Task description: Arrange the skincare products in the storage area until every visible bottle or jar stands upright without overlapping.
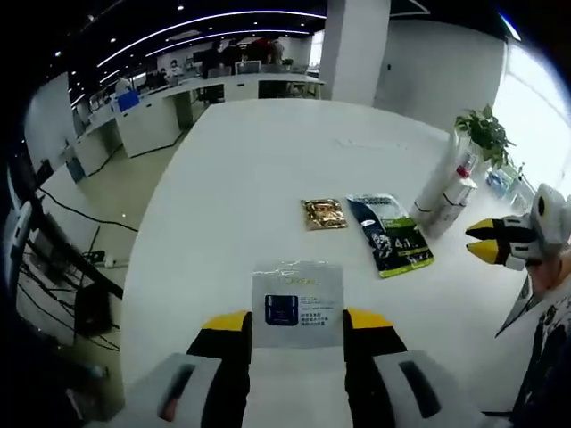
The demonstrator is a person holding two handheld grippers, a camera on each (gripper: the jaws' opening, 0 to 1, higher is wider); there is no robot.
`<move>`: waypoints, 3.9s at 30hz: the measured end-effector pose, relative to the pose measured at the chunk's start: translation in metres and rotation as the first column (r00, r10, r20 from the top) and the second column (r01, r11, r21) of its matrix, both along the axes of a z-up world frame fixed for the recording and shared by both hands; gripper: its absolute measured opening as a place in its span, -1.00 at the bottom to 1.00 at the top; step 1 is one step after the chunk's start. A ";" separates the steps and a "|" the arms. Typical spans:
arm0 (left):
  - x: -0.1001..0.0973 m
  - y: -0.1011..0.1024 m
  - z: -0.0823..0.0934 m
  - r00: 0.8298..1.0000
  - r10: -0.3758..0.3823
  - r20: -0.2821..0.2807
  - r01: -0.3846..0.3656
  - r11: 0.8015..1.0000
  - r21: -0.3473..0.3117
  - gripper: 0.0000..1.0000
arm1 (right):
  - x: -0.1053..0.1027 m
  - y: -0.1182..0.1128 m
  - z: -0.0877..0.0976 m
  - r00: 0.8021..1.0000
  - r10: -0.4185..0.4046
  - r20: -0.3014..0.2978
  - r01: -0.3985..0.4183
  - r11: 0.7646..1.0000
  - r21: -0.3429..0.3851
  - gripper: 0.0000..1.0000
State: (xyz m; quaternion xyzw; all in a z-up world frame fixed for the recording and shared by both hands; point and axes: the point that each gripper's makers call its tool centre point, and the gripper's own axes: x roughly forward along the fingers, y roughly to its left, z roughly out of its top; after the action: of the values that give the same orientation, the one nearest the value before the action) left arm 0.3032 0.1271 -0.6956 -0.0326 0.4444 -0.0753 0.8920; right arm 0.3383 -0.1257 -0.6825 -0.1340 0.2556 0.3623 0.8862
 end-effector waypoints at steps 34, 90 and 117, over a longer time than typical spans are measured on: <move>0.065 -0.075 -0.053 0.994 0.108 0.001 -0.108 0.990 -0.090 -0.17 | -0.017 -0.050 0.007 0.984 -0.175 0.044 0.175 0.984 0.000 -0.68; 0.071 -0.081 -0.056 0.993 0.119 -0.015 -0.119 0.991 -0.052 -0.02 | -0.010 -0.069 -0.008 0.981 -0.191 0.035 0.192 0.980 -0.044 -0.68; 0.052 -0.086 0.048 0.880 0.005 0.476 0.105 0.973 -0.203 0.00 | -0.002 -0.063 0.031 0.971 -0.160 0.175 0.109 0.957 0.270 -0.21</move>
State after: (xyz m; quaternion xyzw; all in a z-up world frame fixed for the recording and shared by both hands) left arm 0.3552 0.0409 -0.6475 -0.1016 0.2027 -0.1534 0.9618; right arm 0.3362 -0.1884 -0.6514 -0.0345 0.1265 0.3163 0.9396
